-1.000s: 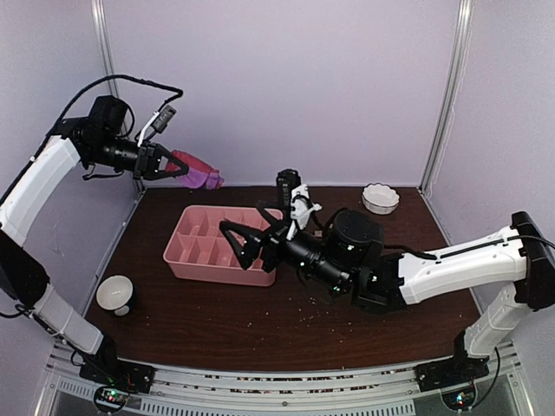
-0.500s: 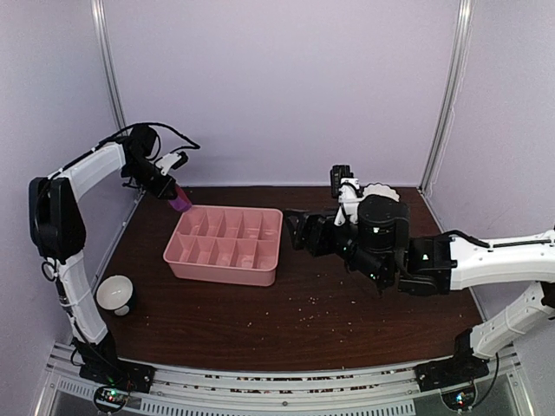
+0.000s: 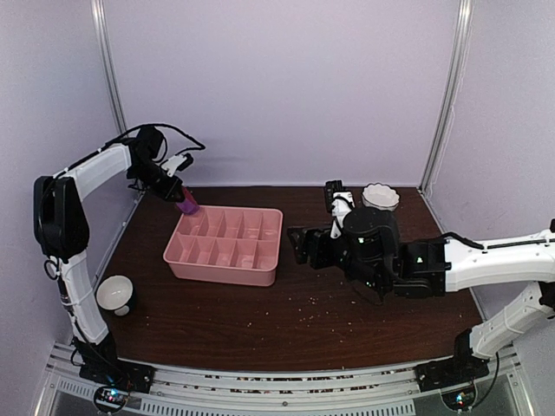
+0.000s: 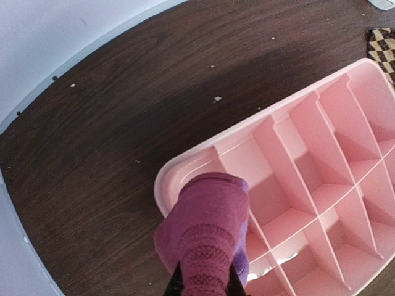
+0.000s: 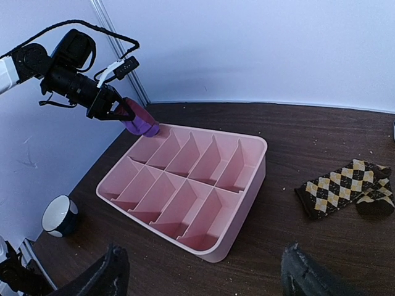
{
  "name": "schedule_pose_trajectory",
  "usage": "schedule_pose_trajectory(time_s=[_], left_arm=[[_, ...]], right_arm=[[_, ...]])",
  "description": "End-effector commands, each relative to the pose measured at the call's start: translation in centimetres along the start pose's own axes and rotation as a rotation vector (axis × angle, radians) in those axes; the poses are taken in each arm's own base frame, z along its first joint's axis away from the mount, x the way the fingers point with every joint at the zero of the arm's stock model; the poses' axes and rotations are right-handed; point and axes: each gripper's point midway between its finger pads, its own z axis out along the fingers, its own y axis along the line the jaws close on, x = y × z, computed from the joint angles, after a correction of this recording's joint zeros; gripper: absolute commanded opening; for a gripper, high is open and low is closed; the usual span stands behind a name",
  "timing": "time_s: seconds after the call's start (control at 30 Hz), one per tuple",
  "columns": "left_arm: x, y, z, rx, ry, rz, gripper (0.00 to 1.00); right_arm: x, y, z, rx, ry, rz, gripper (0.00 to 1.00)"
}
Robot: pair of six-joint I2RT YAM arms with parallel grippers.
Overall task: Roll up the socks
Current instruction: Place the sock in the storage box.
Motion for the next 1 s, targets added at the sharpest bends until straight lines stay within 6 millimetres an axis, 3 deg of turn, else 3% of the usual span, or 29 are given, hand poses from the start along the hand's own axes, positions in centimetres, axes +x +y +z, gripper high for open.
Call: schedule_pose_trajectory(time_s=[0.0,0.27,0.63,0.77,0.97], left_arm=[[-1.4,-2.2,-0.8,0.094,-0.069,-0.056,0.0],[1.5,-0.4,2.2,0.003,0.037,-0.082,0.0],[1.7,2.6,2.4,-0.168,0.047,-0.041,0.0],[2.3,2.0,3.3,-0.177,0.066,0.002,0.0],[1.8,-0.8,4.3,-0.138,0.064,0.053,0.0]], right_arm=[[1.6,0.0,0.4,0.002,0.048,0.0,0.83],[1.7,-0.1,0.2,0.0,0.057,0.011,0.81],[2.6,-0.3,0.2,-0.002,0.08,0.042,0.77],[2.8,-0.4,0.1,-0.002,0.084,0.044,0.75],[3.1,-0.8,-0.1,0.005,0.094,0.044,0.73]])
